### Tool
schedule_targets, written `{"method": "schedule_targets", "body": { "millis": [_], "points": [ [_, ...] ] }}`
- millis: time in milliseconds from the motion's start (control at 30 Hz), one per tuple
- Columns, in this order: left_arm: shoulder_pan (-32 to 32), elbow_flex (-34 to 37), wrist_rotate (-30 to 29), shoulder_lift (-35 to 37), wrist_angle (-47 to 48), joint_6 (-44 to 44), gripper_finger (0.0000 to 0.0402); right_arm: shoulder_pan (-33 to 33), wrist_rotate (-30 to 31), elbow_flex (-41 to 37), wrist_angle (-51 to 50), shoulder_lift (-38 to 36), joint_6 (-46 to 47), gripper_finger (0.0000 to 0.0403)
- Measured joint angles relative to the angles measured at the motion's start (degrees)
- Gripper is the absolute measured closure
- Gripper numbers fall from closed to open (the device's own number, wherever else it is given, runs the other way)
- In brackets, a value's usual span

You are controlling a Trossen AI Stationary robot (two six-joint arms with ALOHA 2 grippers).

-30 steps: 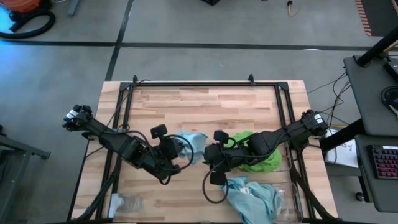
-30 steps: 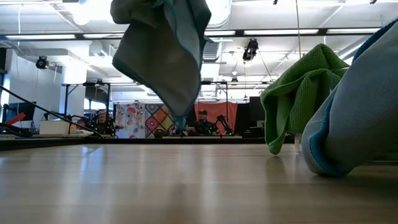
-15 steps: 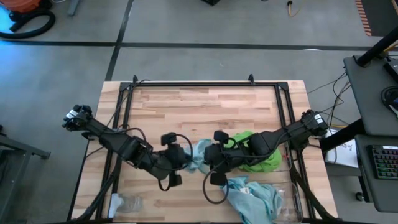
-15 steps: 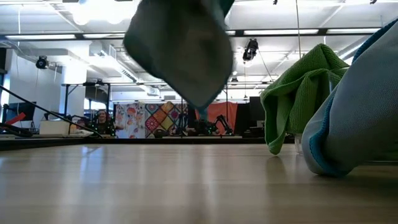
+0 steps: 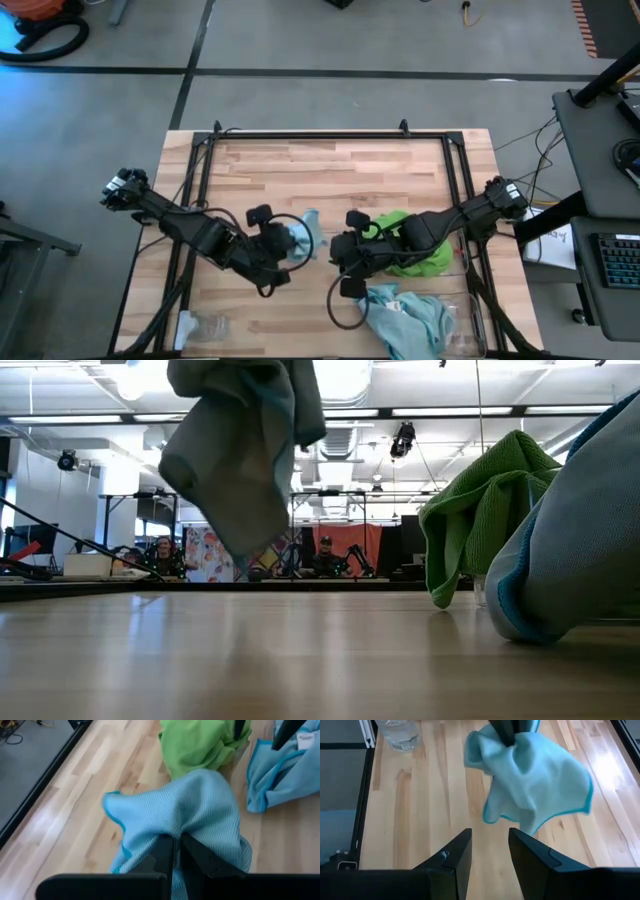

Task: Sort microfiber towel by color & place in baskets
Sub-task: Put the blue microfiber cloth into the bottom transparent bin

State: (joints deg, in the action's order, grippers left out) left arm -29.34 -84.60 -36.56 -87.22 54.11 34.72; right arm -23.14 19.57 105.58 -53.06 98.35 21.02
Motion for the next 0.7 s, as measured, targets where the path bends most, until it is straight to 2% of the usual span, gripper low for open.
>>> {"method": "schedule_targets", "body": {
  "millis": [300,533,700],
  "points": [
    [-0.09,0.0,2.97,-0.02,-4.33,-0.34,0.0395,0.02,1.4,0.0,0.04,-0.02,-0.04,0.0277],
    [-0.11,0.0,7.52,-0.02,-13.06,-5.84,0.0395,0.02,1.46,0.0,0.07,-0.04,-0.17,0.0277],
    [-0.11,0.0,8.5,-0.02,-16.16,-8.36,0.0395,0.02,1.44,0.0,0.24,-0.04,-0.28,0.0277]
  ]
}}
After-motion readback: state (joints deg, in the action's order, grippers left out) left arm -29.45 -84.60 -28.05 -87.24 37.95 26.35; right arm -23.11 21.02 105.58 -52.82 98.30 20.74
